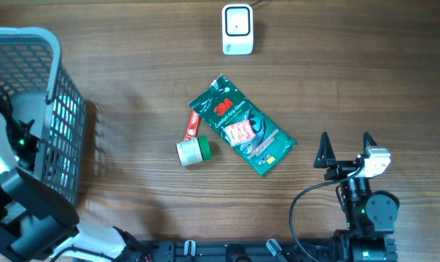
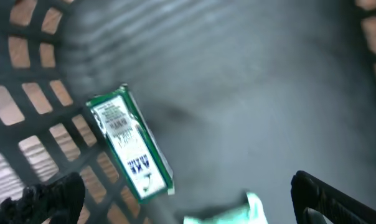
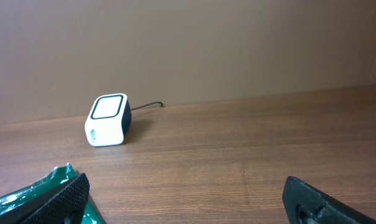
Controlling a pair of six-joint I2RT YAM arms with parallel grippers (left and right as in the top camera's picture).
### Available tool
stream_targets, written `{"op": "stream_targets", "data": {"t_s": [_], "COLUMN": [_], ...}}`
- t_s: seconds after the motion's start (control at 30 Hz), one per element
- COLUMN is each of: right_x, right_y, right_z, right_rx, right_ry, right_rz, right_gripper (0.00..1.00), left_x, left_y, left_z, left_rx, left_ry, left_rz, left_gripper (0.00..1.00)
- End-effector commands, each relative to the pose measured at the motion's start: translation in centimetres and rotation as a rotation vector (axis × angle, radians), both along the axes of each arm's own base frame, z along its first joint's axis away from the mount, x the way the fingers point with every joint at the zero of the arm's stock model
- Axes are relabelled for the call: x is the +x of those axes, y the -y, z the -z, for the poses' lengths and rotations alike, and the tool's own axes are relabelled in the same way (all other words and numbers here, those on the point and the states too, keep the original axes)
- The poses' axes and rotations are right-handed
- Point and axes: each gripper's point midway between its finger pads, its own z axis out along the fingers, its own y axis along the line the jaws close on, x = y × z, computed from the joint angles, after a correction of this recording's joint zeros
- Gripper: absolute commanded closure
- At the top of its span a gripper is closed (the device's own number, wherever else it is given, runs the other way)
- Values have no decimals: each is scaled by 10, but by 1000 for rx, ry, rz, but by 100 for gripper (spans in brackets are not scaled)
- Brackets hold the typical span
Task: Scan the item barcode
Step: 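Reach into the basket and grasp the green-white box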
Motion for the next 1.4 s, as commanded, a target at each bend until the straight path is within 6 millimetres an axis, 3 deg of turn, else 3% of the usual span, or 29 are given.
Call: {"op": "stream_targets", "data": {"t_s": [0.0, 0.2, 0.33, 0.43, 0.5, 0.63, 0.77, 1.03, 1.17, 1.27, 1.37], "right_x": [0, 0, 0, 0, 0, 0, 0, 0, 0, 0, 0], "right_y": [0, 0, 0, 0, 0, 0, 0, 0, 0, 0, 0], "right_z": [0, 0, 0, 0, 0, 0, 0, 0, 0, 0, 0], "right_rx": [4, 4, 4, 4, 4, 4, 4, 5, 4, 5, 4], "right_ry": [2, 2, 2, 2, 2, 2, 2, 2, 2, 2, 2], "right_rz": [0, 0, 0, 0, 0, 0, 0, 0, 0, 0, 0], "right_gripper": [0, 0, 0, 0, 0, 0, 0, 0, 0, 0, 0], "left_x": [-7, -7, -8, -11, -15, -14, 0, 24, 22, 28, 27], "left_y": [17, 28, 39, 30, 10, -46, -75, -43, -43, -53, -55], "left_z": [42, 93, 109, 109, 107, 91, 73, 72, 42, 16, 12], "left_rx": [-48, -68, -106, -60, 25, 153, 168, -17, -47, -17, -10], "left_ry": [10, 73, 101, 88, 64, 83, 156, 322, 284, 275, 266], "left_rz": [-175, -177, -174, -171, -122, 44, 175, 273, 322, 397, 398], "left_gripper": [0, 0, 0, 16, 16, 0, 0, 0, 0, 0, 0]}}
